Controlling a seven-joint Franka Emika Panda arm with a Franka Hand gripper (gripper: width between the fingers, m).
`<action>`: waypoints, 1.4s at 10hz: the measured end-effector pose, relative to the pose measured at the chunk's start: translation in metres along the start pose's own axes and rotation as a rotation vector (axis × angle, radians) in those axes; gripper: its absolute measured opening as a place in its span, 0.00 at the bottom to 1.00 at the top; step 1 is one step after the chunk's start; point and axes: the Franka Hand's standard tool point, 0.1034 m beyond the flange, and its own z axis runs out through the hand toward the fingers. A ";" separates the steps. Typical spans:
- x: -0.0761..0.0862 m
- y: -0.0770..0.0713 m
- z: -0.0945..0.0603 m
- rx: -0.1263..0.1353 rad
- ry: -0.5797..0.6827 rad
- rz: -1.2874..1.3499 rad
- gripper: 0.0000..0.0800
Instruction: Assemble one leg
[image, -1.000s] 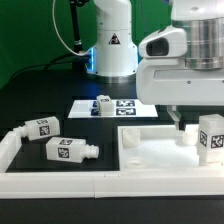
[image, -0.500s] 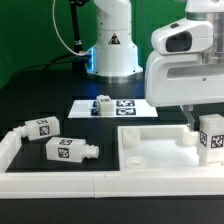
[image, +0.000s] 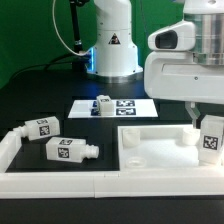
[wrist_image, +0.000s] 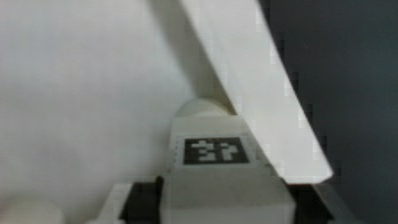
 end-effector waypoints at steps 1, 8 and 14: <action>0.000 -0.001 0.000 0.025 -0.026 0.197 0.36; 0.000 -0.003 0.003 0.076 -0.070 0.424 0.68; -0.001 -0.003 0.003 0.051 -0.029 -0.220 0.81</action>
Offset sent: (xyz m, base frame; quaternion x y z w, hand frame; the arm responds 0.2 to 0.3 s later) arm 0.0244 -0.0016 0.0081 0.0893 -0.0175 0.3811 0.9201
